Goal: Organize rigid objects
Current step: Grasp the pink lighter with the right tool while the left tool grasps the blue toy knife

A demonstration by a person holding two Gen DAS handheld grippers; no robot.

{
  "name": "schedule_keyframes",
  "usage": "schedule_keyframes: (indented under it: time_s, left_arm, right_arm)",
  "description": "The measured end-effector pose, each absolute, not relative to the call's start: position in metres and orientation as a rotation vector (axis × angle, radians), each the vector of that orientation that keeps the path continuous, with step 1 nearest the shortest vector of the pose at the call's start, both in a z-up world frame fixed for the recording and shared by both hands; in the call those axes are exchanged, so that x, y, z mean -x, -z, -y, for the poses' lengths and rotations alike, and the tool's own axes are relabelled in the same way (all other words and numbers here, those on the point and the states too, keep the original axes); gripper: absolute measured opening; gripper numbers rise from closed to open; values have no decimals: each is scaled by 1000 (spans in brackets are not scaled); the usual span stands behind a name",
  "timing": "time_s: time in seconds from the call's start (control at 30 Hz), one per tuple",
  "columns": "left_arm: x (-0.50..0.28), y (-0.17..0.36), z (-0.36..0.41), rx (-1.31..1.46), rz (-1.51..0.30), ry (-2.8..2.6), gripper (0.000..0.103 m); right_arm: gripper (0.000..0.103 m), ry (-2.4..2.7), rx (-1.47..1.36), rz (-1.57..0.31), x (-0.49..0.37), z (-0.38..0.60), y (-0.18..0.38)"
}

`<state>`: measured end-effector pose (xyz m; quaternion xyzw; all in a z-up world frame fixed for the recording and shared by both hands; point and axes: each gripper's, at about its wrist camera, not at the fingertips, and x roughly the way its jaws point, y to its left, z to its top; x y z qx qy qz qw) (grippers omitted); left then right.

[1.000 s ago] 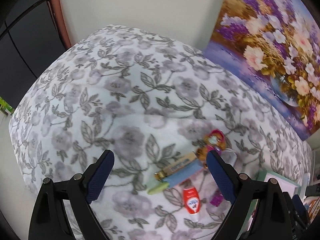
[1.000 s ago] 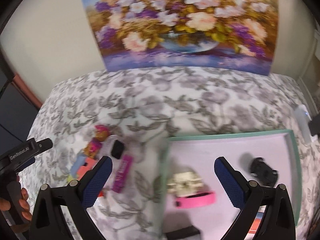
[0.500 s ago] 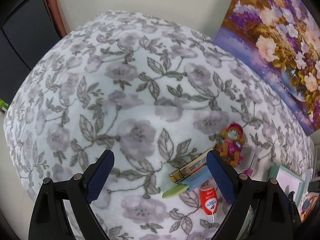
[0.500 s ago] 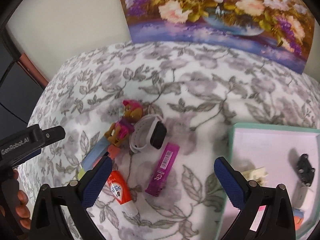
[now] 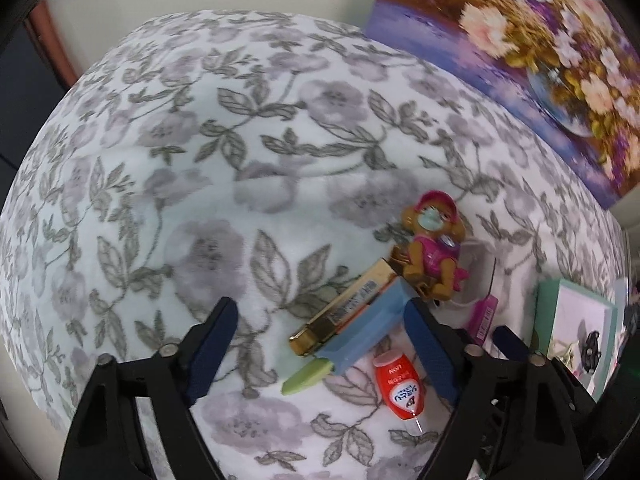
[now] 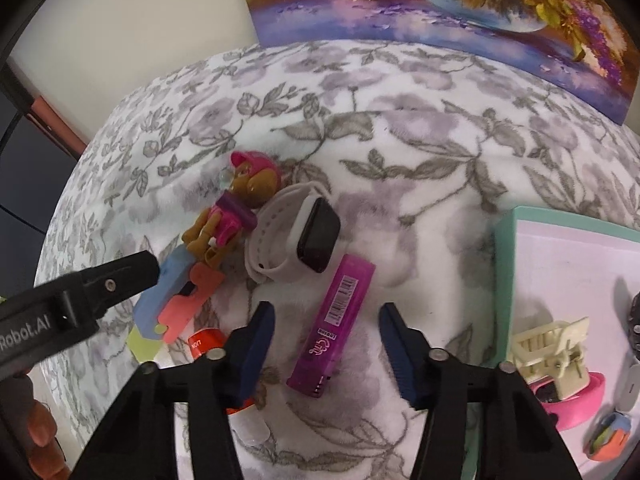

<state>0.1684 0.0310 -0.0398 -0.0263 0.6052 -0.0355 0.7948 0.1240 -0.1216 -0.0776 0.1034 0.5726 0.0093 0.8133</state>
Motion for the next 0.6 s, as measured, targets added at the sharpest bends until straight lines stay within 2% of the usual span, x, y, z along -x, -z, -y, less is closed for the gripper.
schedule_keyframes:
  time_s: [0.2, 0.27, 0.33, 0.43, 0.6]
  left_arm:
    - [-167, 44, -17, 11, -1311, 128, 59]
    - [-165, 45, -10, -15, -1311, 148, 51]
    - [-164, 46, -5, -32, -1314, 156, 41]
    - [-162, 49, 0, -54, -1319, 169, 36]
    - [-160, 51, 10, -97, -1317, 196, 31]
  right_arm:
    - [39, -11, -170, -1217, -125, 115, 81]
    - [30, 3, -149, -1218, -125, 116, 81]
    - [27, 6, -163, -1223, -124, 121, 81]
    - [23, 22, -176, -1229, -122, 131, 81]
    - [23, 24, -187, -1233, -122, 136, 81]
